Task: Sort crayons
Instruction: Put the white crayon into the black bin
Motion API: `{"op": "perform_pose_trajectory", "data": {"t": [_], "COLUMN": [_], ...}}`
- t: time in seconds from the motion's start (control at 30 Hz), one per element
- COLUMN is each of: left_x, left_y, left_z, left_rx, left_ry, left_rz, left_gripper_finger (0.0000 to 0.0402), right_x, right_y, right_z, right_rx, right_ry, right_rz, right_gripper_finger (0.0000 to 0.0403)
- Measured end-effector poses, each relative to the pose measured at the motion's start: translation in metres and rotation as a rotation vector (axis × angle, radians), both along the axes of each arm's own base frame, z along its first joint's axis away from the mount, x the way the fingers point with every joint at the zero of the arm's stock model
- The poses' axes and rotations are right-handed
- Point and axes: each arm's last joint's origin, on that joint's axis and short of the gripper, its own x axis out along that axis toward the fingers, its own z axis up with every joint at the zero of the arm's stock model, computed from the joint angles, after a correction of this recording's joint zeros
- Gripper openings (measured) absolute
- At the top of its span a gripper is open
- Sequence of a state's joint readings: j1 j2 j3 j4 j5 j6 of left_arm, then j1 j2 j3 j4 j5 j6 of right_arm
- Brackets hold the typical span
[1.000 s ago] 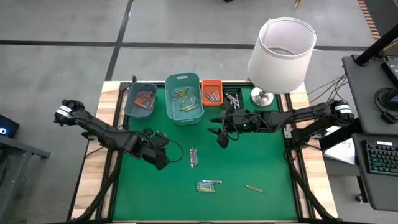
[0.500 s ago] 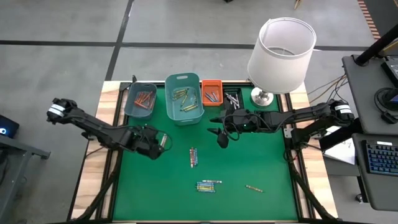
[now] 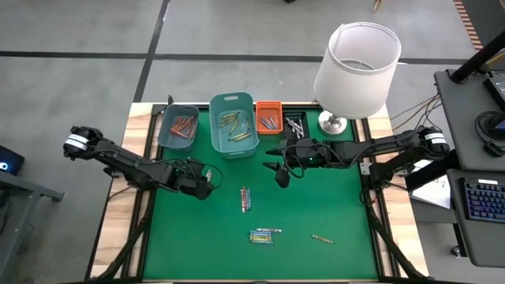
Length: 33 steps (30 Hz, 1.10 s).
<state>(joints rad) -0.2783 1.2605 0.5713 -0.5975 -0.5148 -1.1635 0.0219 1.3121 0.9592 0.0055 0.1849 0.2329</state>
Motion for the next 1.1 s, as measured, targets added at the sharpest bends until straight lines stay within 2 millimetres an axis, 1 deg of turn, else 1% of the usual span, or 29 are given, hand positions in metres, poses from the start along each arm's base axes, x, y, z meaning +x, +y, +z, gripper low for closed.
{"op": "perform_pose_trajectory", "data": {"t": [0.1, 0.2, 0.67, 0.87, 0.97, 1.1], "left_x": [0.001, 0.002, 0.009, 0.011, 0.012, 0.012], "left_y": [0.000, -0.001, -0.003, -0.003, -0.003, -0.004], "left_z": [-0.004, -0.010, -0.032, -0.037, -0.040, -0.041], "left_rx": [0.004, 0.007, 0.024, 0.040, 0.045, 0.042], "left_ry": [0.014, 0.024, 0.102, 0.120, 0.134, 0.134], "left_rz": [0.000, 0.001, 0.017, 0.025, 0.024, 0.023], "left_gripper_finger": [0.0142, 0.0147, 0.0141, 0.0140, 0.0127, 0.0084], "right_x": [0.000, 0.000, 0.000, 0.000, 0.000, 0.000], "right_y": [0.000, 0.000, 0.000, 0.000, 0.000, 0.000], "right_z": [0.000, 0.000, 0.000, 0.000, 0.000, 0.000], "right_rx": [0.000, 0.000, 0.000, -0.001, 0.000, -0.006], "right_ry": [0.000, 0.001, 0.001, 0.001, 0.001, 0.002], "right_rz": [0.000, 0.000, 0.000, 0.000, 0.000, 0.002], "right_gripper_finger": [0.0201, 0.0201, 0.0201, 0.0201, 0.0201, 0.0201]}}
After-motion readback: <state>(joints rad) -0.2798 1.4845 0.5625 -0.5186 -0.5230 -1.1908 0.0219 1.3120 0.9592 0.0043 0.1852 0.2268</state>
